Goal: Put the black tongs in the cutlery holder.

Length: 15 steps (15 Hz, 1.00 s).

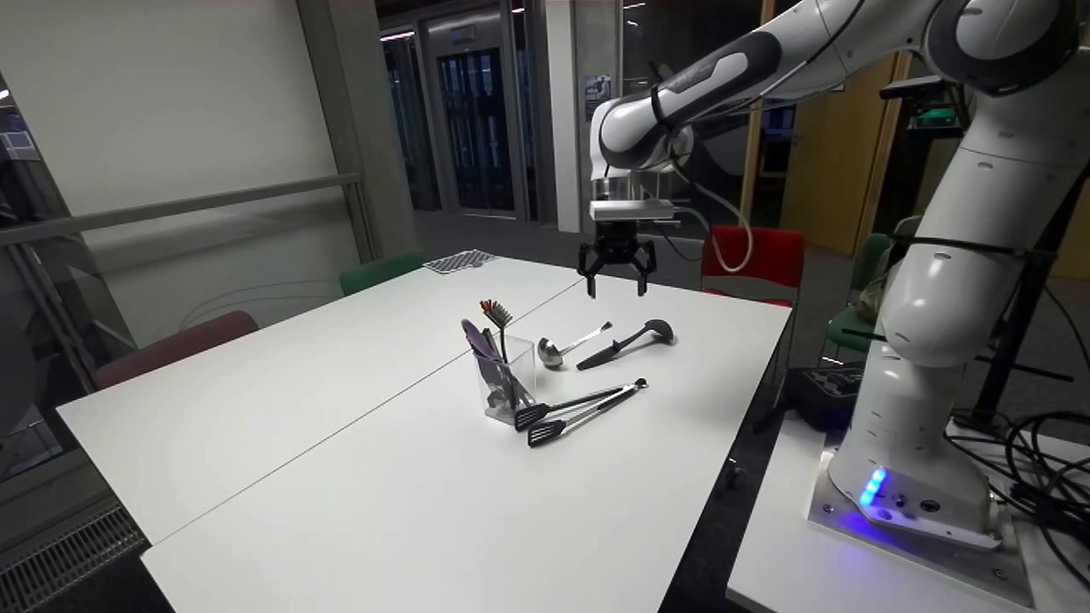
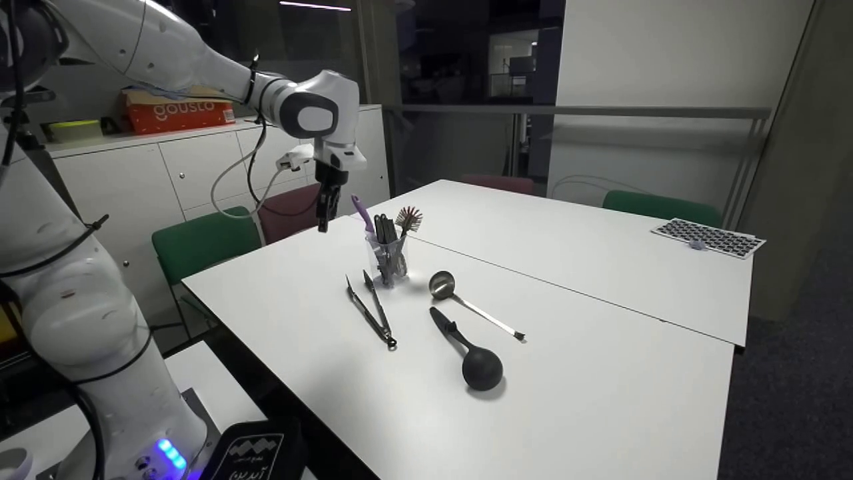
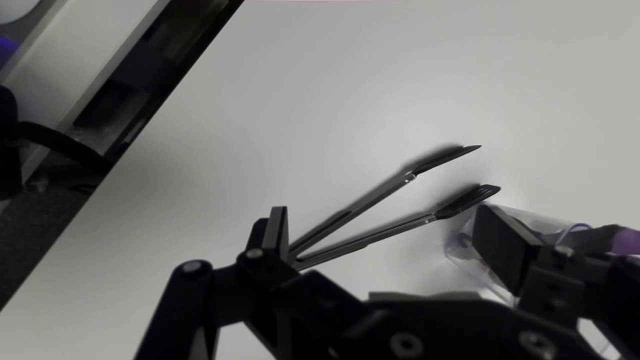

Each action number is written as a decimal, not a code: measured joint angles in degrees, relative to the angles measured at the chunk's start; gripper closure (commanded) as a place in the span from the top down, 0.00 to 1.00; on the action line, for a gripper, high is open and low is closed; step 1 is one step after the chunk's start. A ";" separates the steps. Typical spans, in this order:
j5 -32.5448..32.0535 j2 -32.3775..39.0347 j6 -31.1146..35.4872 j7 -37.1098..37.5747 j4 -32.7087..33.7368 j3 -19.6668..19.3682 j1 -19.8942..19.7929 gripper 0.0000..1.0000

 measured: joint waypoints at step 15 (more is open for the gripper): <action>10.84 9.51 13.69 17.31 -8.00 -5.05 -1.27 1.00</action>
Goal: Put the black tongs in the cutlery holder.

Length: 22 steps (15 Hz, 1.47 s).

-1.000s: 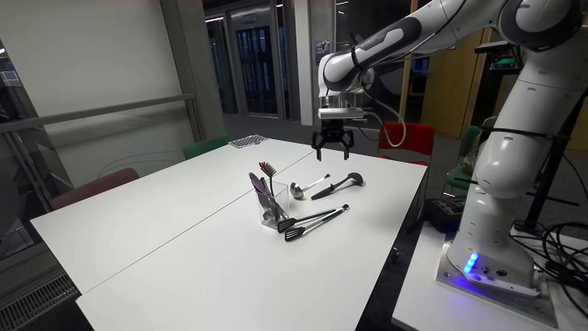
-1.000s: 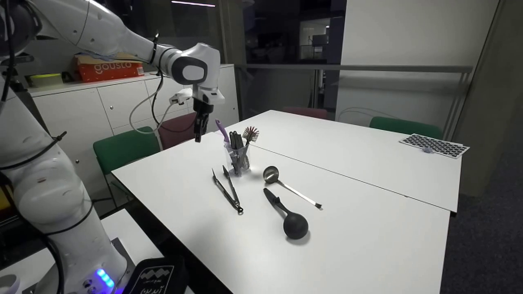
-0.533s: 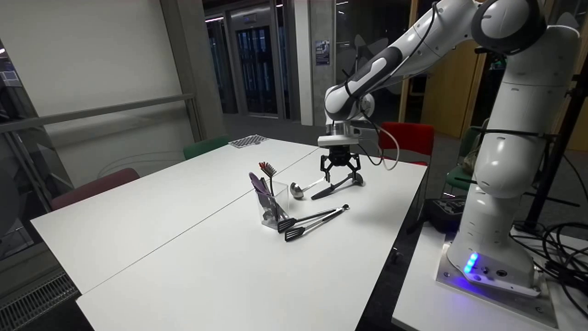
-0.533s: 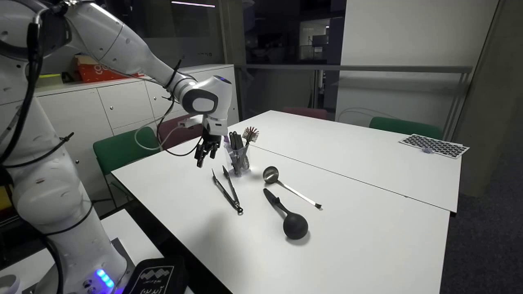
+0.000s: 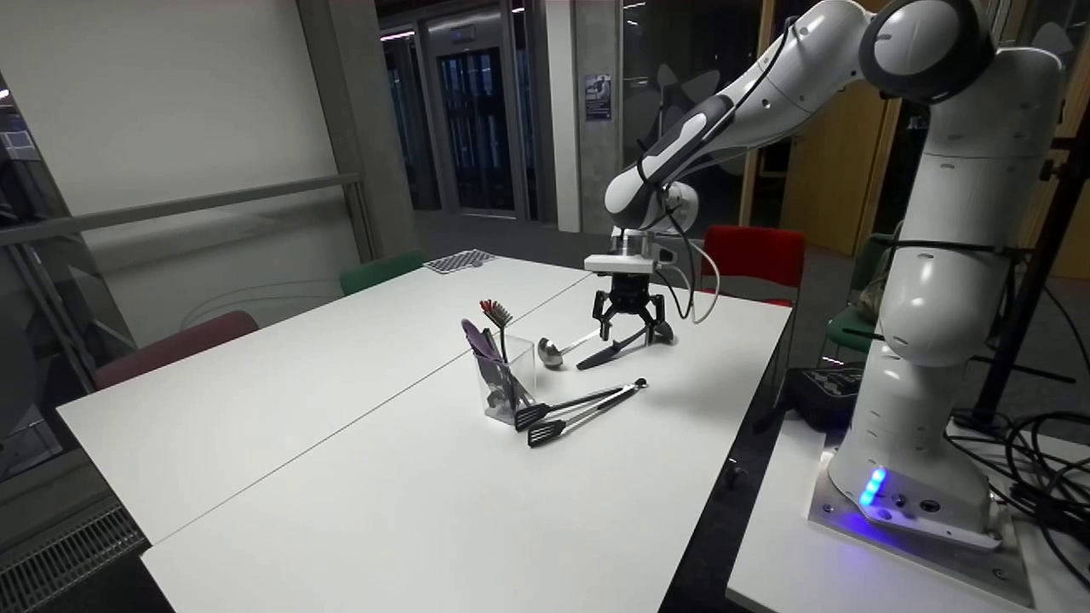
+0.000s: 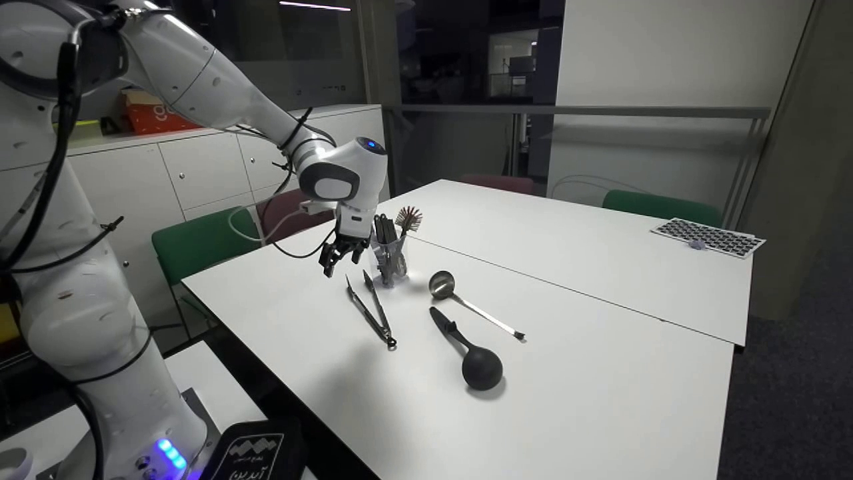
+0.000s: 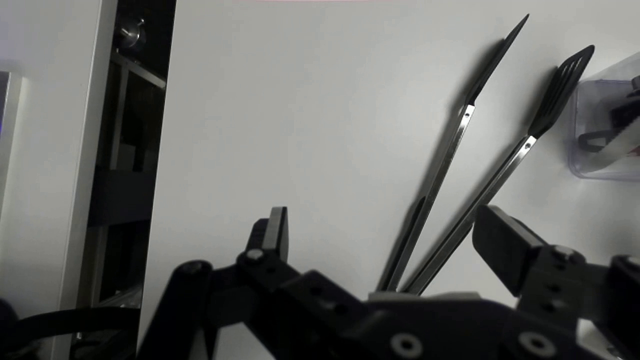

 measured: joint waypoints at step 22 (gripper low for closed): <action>5.41 19.44 7.37 8.21 7.10 -6.42 -3.58 1.00</action>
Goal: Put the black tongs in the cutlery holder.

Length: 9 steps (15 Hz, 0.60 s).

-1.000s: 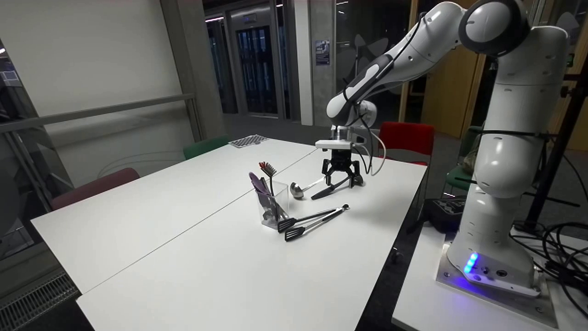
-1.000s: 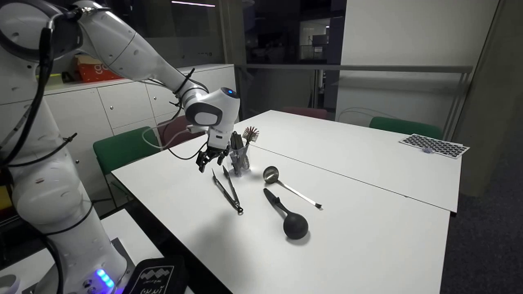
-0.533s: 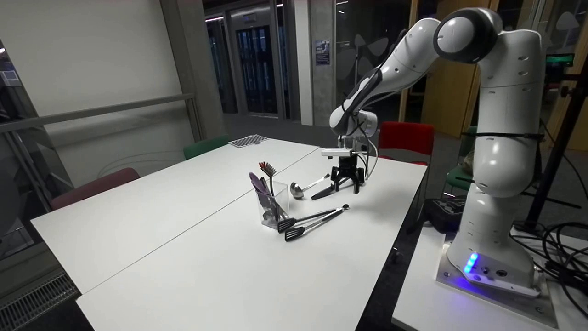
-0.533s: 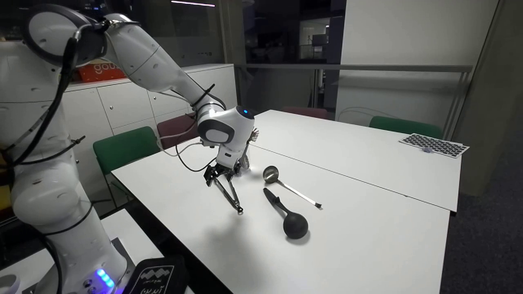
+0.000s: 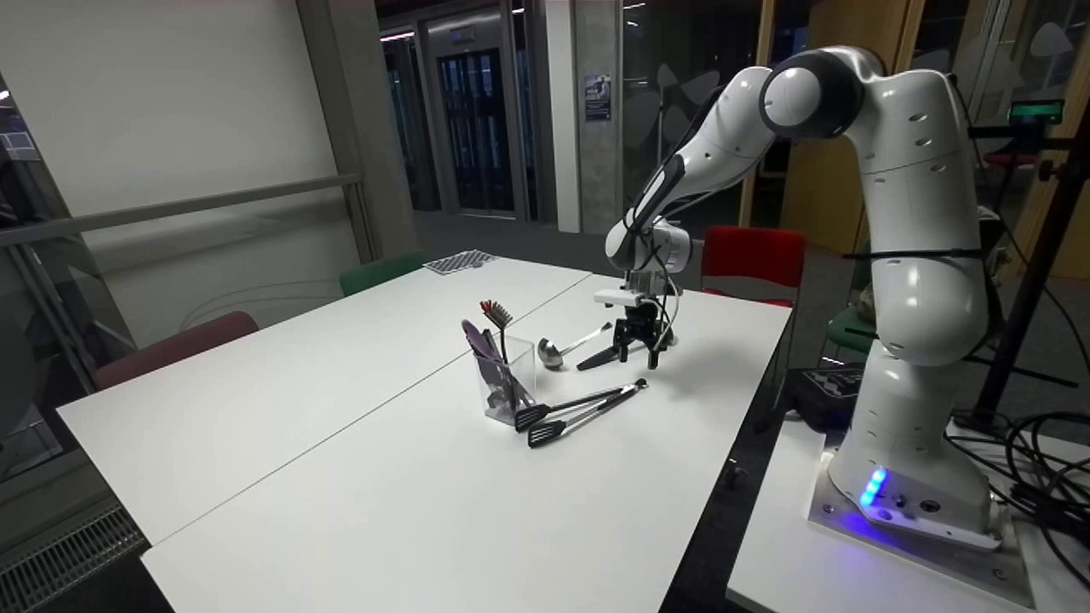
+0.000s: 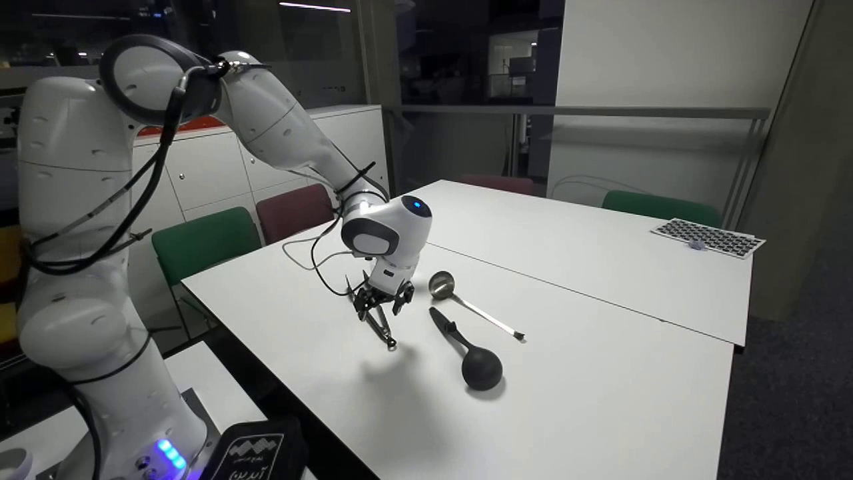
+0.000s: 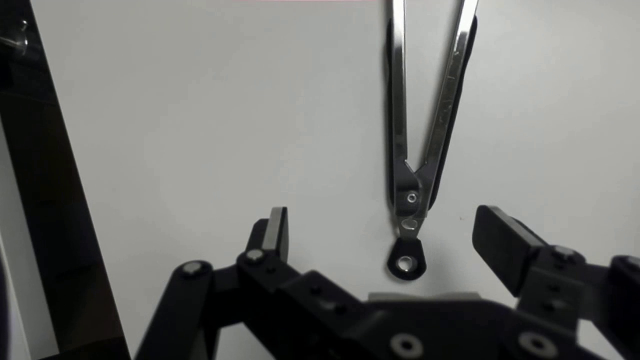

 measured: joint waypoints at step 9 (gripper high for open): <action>2.07 5.71 1.19 1.69 3.80 0.40 0.02 1.00</action>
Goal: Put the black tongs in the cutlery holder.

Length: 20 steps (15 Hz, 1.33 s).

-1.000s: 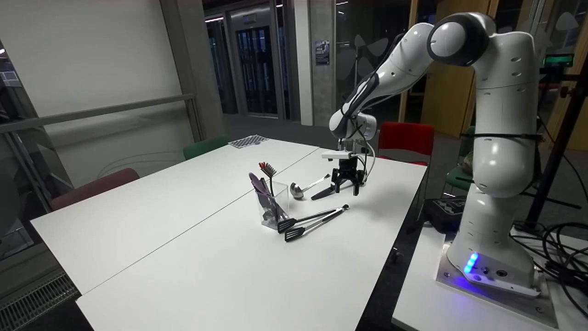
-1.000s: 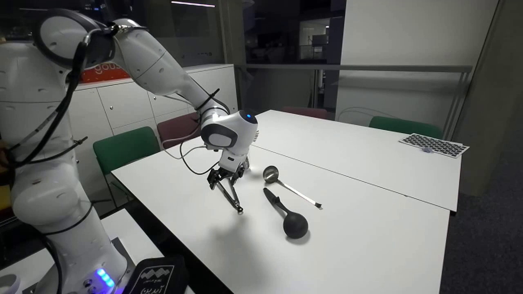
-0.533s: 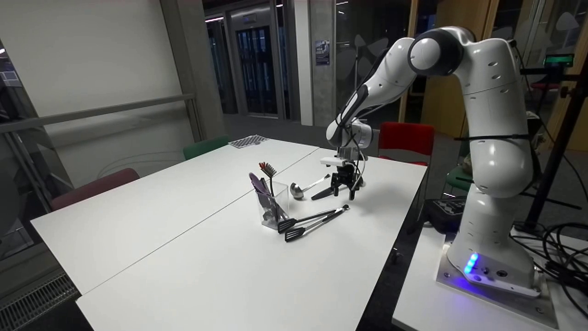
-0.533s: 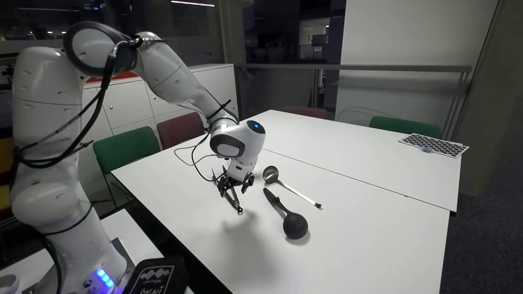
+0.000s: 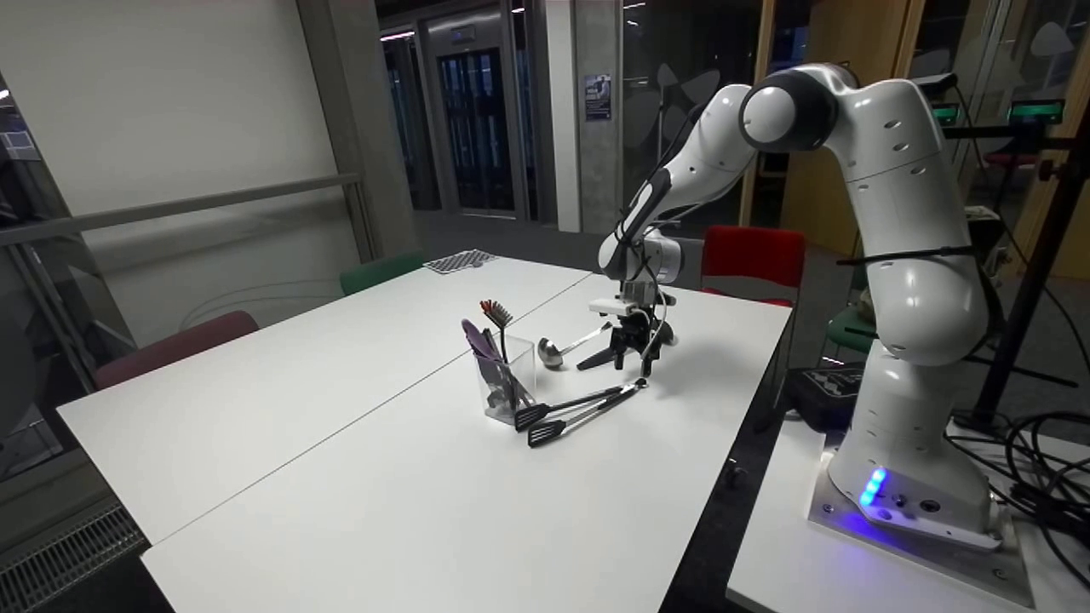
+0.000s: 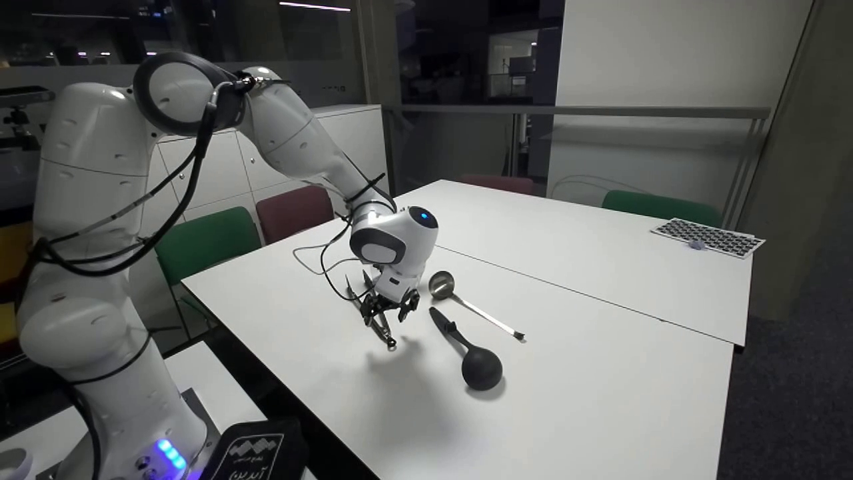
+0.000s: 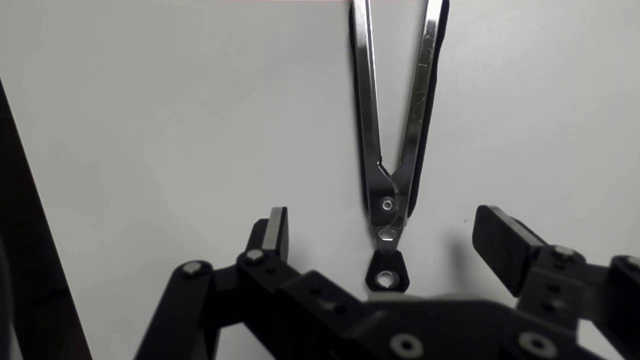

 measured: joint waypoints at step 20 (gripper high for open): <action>0.00 4.29 4.46 4.78 0.94 1.26 2.17 0.36</action>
